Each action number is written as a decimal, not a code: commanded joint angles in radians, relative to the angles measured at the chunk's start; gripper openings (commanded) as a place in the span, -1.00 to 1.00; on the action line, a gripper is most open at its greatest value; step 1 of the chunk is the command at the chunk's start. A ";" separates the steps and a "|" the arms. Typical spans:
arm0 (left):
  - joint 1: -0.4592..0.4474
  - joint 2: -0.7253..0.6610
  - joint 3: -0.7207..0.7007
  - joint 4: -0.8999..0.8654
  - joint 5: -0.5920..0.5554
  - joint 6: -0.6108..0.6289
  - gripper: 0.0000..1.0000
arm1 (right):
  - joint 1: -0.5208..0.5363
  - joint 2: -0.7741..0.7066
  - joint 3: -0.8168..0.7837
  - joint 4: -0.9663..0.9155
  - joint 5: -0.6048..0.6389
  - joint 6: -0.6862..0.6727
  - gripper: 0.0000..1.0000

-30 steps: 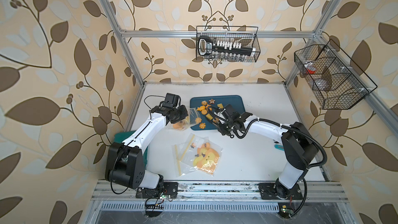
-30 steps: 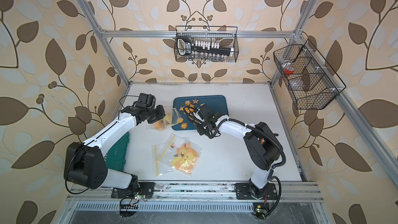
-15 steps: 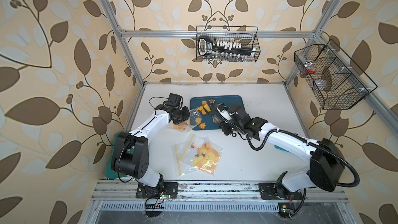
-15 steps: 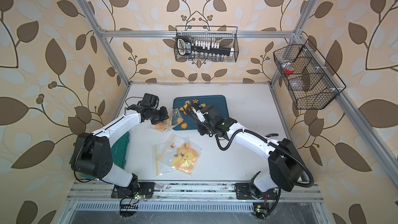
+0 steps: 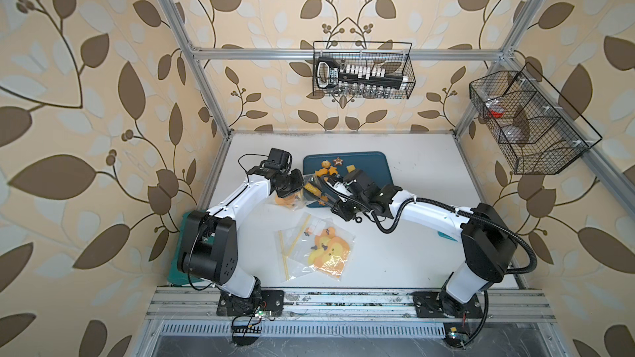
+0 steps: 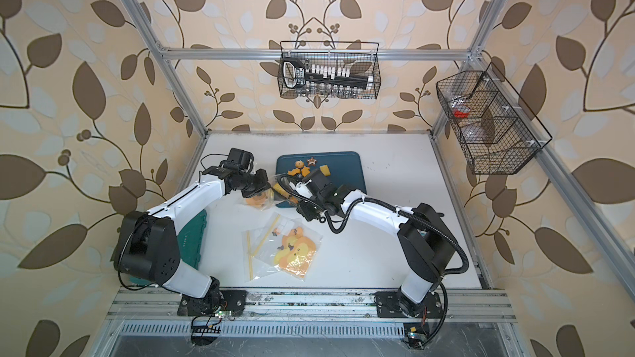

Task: Put the cookies into a resealable bag to prevent moisture
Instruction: Place the cookie in the ziploc bag.

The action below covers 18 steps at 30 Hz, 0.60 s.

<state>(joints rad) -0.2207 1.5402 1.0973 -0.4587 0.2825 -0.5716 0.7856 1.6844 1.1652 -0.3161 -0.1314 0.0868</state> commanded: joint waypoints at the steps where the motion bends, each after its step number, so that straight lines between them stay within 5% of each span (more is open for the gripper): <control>1: 0.009 -0.037 0.003 0.024 0.017 0.016 -1.00 | 0.007 -0.023 0.042 0.002 -0.009 -0.013 -0.12; 8: 0.009 -0.036 -0.004 0.028 0.022 0.010 -1.00 | 0.007 -0.104 -0.007 0.012 0.020 0.000 -0.08; 18: 0.009 -0.091 -0.025 0.039 -0.015 0.009 -1.00 | -0.054 -0.324 -0.231 0.003 0.214 0.153 -0.13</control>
<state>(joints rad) -0.2207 1.4994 1.0828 -0.4419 0.2771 -0.5724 0.7654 1.3602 0.9649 -0.2913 0.0120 0.1699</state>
